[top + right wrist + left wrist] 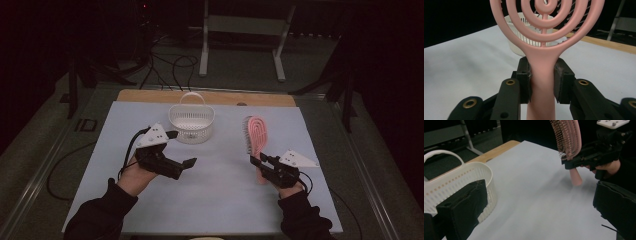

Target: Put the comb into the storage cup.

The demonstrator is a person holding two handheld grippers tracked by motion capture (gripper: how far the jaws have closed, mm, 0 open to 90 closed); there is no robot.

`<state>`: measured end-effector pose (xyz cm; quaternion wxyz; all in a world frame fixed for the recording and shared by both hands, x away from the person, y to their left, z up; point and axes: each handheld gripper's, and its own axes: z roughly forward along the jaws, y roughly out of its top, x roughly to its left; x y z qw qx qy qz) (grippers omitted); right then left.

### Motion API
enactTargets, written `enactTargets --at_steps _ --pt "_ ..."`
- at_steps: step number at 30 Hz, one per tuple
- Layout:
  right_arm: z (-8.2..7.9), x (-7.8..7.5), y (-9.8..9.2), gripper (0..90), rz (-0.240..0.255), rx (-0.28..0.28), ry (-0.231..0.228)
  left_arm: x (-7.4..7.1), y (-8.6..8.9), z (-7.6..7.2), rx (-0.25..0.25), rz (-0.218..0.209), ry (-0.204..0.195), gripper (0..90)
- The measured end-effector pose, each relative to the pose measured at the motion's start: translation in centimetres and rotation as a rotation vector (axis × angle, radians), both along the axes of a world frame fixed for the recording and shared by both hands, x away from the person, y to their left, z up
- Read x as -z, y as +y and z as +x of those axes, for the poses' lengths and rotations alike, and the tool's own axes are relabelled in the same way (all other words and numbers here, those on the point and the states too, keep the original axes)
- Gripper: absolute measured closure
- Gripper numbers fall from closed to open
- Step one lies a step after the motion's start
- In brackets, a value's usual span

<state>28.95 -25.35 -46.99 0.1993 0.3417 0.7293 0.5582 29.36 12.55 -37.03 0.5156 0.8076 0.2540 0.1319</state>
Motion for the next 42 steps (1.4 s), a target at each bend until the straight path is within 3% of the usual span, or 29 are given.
enactTargets --at_steps 16,25,33,42 --pt "0.1 0.0 0.0 70.2 0.004 -0.009 -0.002 -1.7 -4.8 1.5 0.038 -0.012 0.030 0.3" --pt "0.1 0.0 0.0 70.2 0.003 -0.009 -0.004 -1.7 -7.9 2.4 0.056 -0.021 0.071 0.3" --pt "0.1 0.0 -0.1 70.2 0.003 -0.011 -0.008 -1.6 -10.3 3.1 0.085 -0.049 0.136 0.3" --pt "0.1 0.0 0.0 70.2 0.004 -0.010 -0.006 -1.8 -12.5 3.5 0.036 -0.106 0.171 0.3"
